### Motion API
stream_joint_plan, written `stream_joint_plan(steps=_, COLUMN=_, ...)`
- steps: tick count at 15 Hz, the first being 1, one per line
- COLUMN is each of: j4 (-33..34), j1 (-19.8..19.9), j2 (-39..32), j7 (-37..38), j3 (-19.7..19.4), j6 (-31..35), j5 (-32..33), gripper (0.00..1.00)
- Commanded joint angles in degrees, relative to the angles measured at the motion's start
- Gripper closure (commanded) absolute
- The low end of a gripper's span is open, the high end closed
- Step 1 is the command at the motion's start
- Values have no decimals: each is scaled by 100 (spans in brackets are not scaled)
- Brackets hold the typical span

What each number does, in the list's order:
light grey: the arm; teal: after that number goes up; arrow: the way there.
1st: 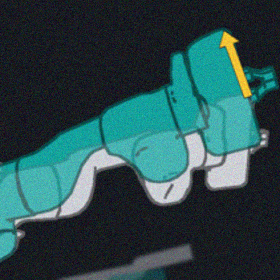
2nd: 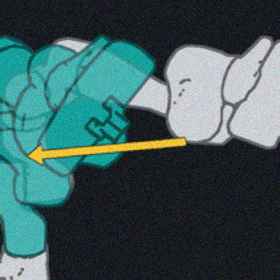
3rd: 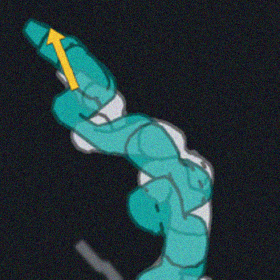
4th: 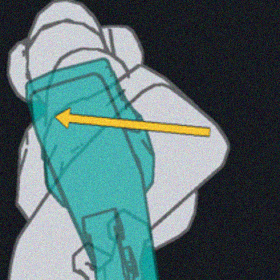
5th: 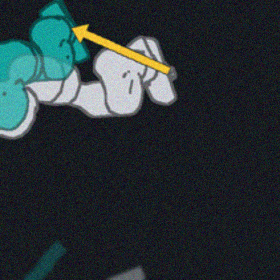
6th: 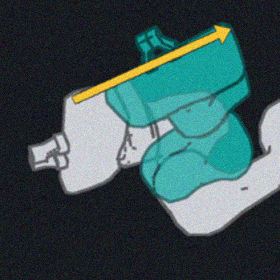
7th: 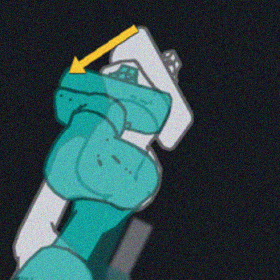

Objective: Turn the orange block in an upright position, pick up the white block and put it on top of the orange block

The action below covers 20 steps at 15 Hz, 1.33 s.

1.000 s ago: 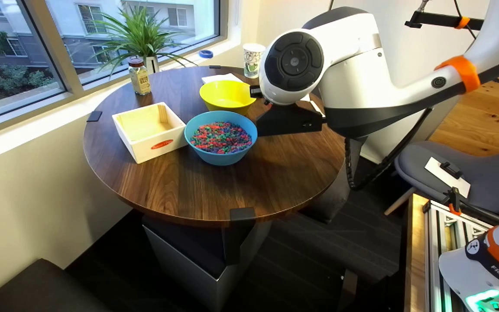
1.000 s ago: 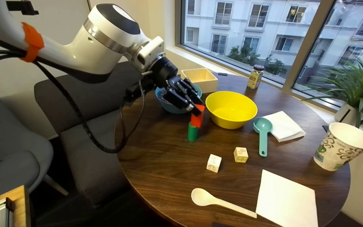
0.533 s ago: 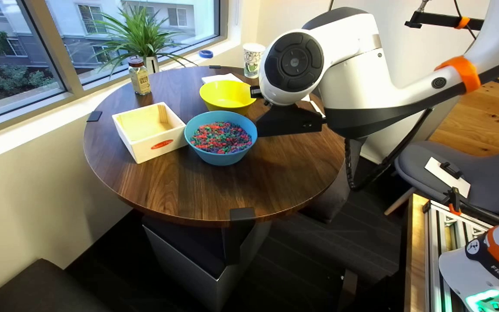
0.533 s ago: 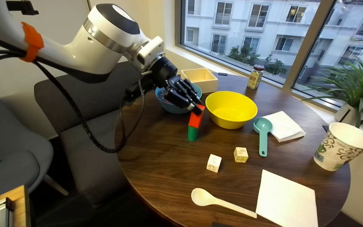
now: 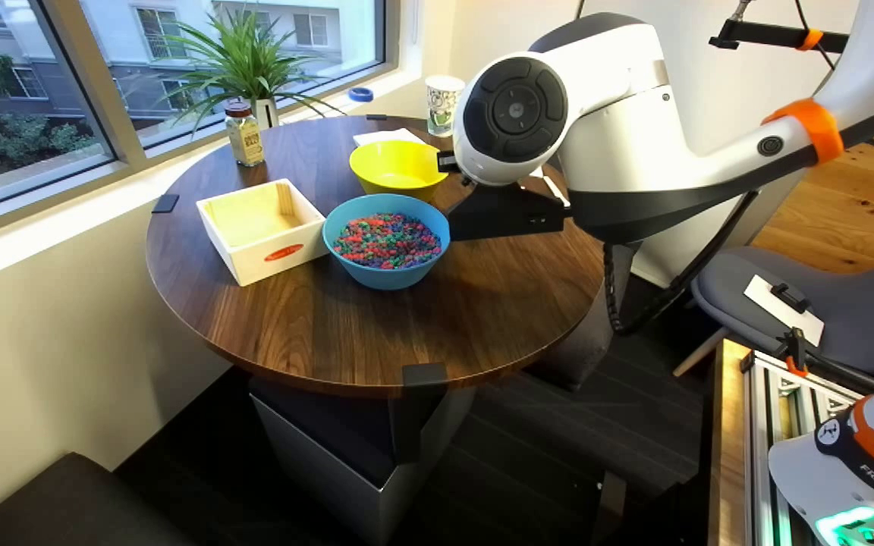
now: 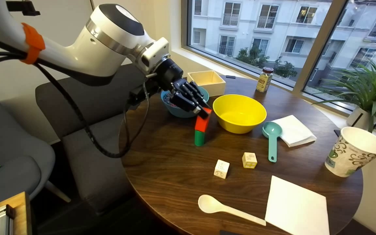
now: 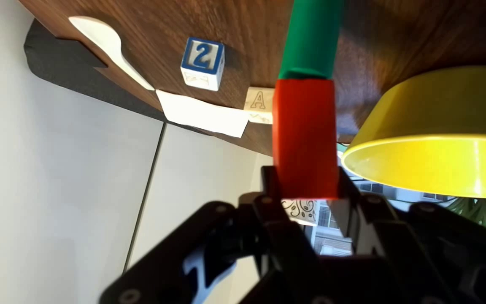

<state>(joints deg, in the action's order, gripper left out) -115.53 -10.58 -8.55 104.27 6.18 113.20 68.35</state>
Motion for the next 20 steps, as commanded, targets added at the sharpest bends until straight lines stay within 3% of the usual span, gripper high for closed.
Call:
stream_joint_plan(steps=1, j4=-95, j1=20, j2=36, j7=178, j3=71, j6=33, j5=135, gripper=92)
stream_joint_plan(steps=4, j4=-102, j1=13, j2=36, j7=196, j3=88, j6=24, j5=137, gripper=92)
stream_joint_plan(steps=5, j4=-107, j1=13, j2=39, j7=196, j3=93, j6=28, j5=135, gripper=76)
stream_joint_plan(steps=6, j4=-111, j1=14, j2=41, j7=193, j3=97, j6=32, j5=132, gripper=42)
stream_joint_plan(steps=8, j4=-119, j1=13, j2=46, j7=194, j3=105, j6=30, j5=133, gripper=35)
stream_joint_plan(steps=12, j4=-122, j1=16, j2=52, j7=191, j3=111, j6=39, j5=132, gripper=3)
stream_joint_plan(steps=13, j4=-122, j1=17, j2=54, j7=193, j3=112, j6=42, j5=132, gripper=0)
stream_joint_plan(steps=14, j4=-124, j1=19, j2=54, j7=188, j3=112, j6=46, j5=128, gripper=0)
stream_joint_plan(steps=16, j4=-132, j1=20, j2=56, j7=180, j3=114, j6=51, j5=132, gripper=27)
stream_joint_plan(steps=17, j4=-137, j1=21, j2=58, j7=177, j3=114, j6=58, j5=126, gripper=27)
stream_joint_plan(steps=20, j4=-140, j1=25, j2=63, j7=175, j3=113, j6=62, j5=123, gripper=51)
